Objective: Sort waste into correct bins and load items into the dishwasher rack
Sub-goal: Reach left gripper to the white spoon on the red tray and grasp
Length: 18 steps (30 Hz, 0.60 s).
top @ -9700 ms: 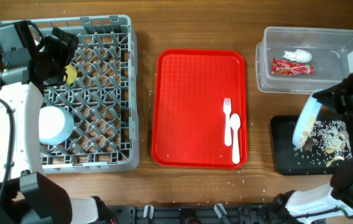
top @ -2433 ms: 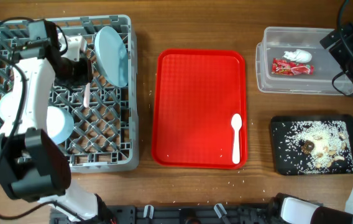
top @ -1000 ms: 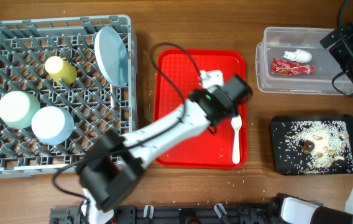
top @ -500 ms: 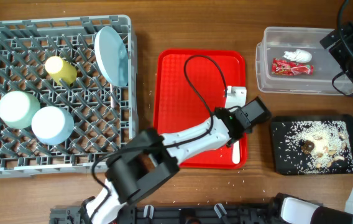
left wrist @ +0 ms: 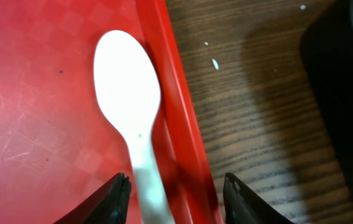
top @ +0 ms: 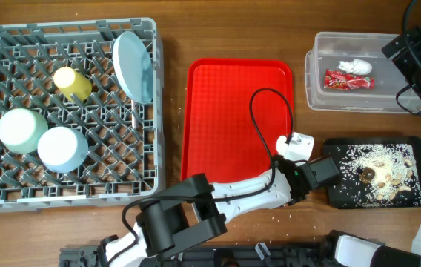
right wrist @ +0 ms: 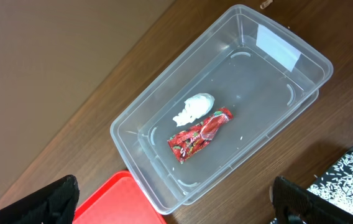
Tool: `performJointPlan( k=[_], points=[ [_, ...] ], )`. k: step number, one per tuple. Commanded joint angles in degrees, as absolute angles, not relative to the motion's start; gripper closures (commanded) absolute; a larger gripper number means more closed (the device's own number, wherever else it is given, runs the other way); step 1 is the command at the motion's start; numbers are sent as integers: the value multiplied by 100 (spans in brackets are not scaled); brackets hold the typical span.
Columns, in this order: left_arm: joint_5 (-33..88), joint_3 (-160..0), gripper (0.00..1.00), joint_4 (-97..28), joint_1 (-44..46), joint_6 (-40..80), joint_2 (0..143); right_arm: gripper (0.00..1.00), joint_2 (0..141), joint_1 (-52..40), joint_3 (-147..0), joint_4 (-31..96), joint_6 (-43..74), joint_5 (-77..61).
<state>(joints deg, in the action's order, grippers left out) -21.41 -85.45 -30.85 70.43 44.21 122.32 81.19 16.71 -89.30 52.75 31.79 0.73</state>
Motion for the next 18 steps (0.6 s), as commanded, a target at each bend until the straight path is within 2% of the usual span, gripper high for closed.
performJointPlan(
  k=[1,11,15,18],
  points=[
    [-2346,-8527,56,-3186,6912,4414,12265,0,8040,1673,-8886,5282,3168,211],
    [-2123,-8527,55,-3267,6716,4737,12267,0,8040,1673,-8886,5284,3166,211],
    [-2064,-8527,68,-3286,6716,4737,12366,0,8040,1673,-8886,5280,3168,211],
    [-1994,-8527,61,-3148,6683,4733,12519,0,8040,1673,-8886,5280,3168,211]
  ],
)
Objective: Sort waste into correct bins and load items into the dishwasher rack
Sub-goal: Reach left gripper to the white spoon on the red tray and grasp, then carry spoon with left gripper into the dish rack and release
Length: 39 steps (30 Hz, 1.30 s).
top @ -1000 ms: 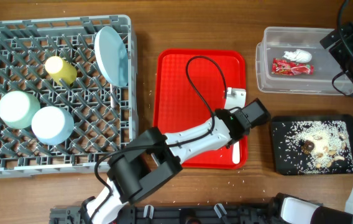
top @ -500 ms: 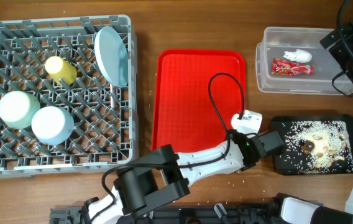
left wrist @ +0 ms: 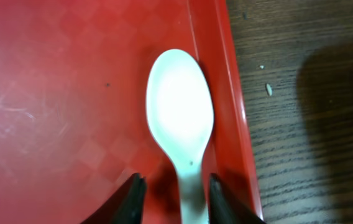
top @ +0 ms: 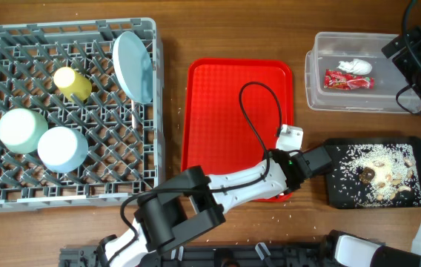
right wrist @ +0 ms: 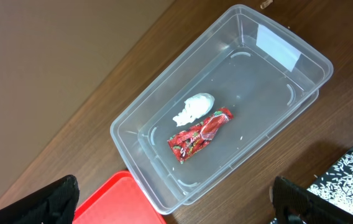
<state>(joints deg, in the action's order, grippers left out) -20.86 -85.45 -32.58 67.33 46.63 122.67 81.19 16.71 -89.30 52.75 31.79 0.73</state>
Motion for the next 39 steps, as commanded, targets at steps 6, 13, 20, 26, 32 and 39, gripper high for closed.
performJointPlan(
  k=[6,13,20,26,32,39],
  points=[
    [-1977,-8527,69,-3063,6630,4711,12527,0,8040,1673,-8886,5280,3168,211],
    [-1979,-8527,85,-3044,6204,4713,12549,0,8040,1673,-8886,5280,3168,211],
    [-1975,-8527,96,-3061,5398,4670,12536,0,8040,1673,-8886,5282,3166,211],
    [-1981,-8530,96,-3208,4960,4661,12108,0,8040,1673,-8886,5280,3168,211],
    [-1981,-8530,96,-3476,4637,3599,11000,0,8040,1675,-8886,5280,3168,211],
    [-1997,-8530,96,-4604,2823,2130,8687,0,8042,1673,-8886,5282,3168,211]
  ],
)
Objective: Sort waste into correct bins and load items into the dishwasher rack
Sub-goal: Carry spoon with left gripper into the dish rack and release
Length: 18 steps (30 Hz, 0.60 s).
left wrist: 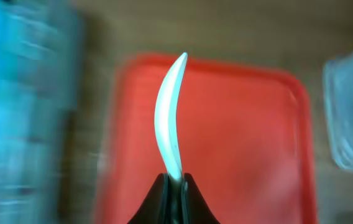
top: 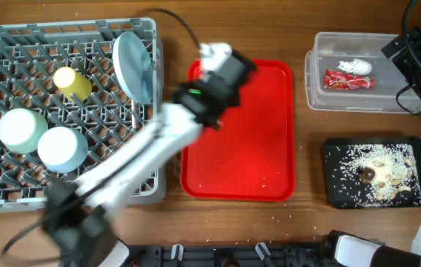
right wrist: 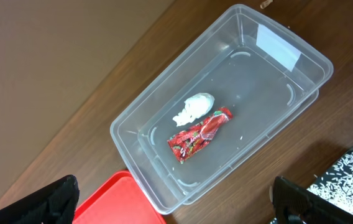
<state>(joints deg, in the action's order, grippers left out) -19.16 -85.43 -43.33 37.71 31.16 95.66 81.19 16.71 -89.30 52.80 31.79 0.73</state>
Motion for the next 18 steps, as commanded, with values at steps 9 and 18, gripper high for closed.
performJointPlan(
  k=[9,18],
  points=[
    [-845,-8527,96,-5148,-377,318,8761,0,8042,1673,-8886,5282,3168,211],
    [1452,-8527,96,-4823,-1002,-930,10147,0,8044,1673,-8886,5280,3166,211]
  ],
)
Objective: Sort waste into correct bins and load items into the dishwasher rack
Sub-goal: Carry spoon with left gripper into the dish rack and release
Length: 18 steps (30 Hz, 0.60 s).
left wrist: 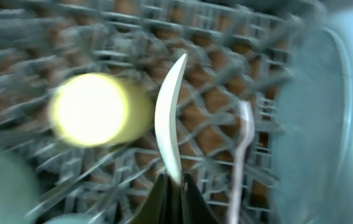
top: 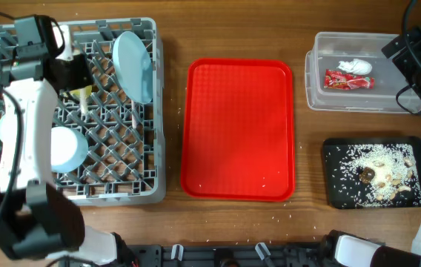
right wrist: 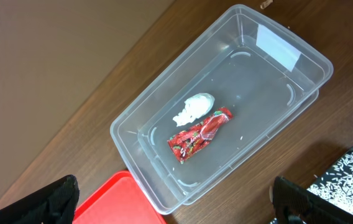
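Observation:
My left gripper [top: 75, 80] hangs over the back left of the grey dish rack [top: 153, 133], shut on the handle of a white plastic spoon [left wrist: 169, 115]. The spoon's bowl points away from the jaws, over the rack grid beside a yellow cup [left wrist: 92, 109]. From overhead the spoon [top: 83, 101] shows just below the gripper. A white utensil [left wrist: 241, 149] lies in the rack next to the pale blue plate [top: 133, 65]. My right gripper [right wrist: 173, 198] is open above the clear bin [right wrist: 270, 46], which holds a red wrapper [right wrist: 199, 140] and a crumpled white tissue [right wrist: 194, 107].
The red tray [top: 240, 130] lies in the middle of the table with only a few grains on it. A black tray [top: 412, 144] with scattered rice and scraps sits at the front right. A pale blue cup [top: 71, 150] stands in the rack.
My left arm has gone from above the red tray's back left corner to over the rack's back left part, with the spoon still in its jaws. The right arm has not moved.
My left gripper stood open round the spoon's handle at the red tray's right edge, then narrower round it. Later it held the spoon in the air over the tray's far end. Now the spoon is over the dish rack, and the tray holds no spoon.

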Tool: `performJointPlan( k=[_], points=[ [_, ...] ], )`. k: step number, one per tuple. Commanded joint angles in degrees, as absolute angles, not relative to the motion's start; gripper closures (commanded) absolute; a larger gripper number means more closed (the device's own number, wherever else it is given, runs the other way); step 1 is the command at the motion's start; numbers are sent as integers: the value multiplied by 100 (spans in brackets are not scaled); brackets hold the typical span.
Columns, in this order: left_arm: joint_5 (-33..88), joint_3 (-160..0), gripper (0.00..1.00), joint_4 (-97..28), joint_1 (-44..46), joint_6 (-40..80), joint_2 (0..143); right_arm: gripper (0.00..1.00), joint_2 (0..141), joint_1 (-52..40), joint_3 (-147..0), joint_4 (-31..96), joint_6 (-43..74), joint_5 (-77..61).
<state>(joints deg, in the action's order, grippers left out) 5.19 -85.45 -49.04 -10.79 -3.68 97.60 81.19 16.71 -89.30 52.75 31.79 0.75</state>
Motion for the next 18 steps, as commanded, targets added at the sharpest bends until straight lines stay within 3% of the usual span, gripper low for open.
performJointPlan(
  k=[1,11,12,14,15,18],
  points=[
    [1455,-8527,96,-4810,-958,-928,10296,0,8044,1673,-8886,5282,3168,211],
    [1496,-8527,96,-4584,-475,-550,10689,0,8044,1673,-8886,5280,3168,209],
    [1496,-8527,77,-4589,-475,-550,10698,0,8044,1673,-8886,5280,3168,211],
    [1496,-8527,8,-4587,-475,-548,10707,0,8044,1673,-8886,5282,3166,211],
    [1494,-8527,0,-4587,-475,-548,10702,0,8044,1673,-8886,5280,3168,209],
    [1415,-8589,0,-4611,-504,-381,10490,0,8044,1673,-8886,5282,3168,211]
  ],
)
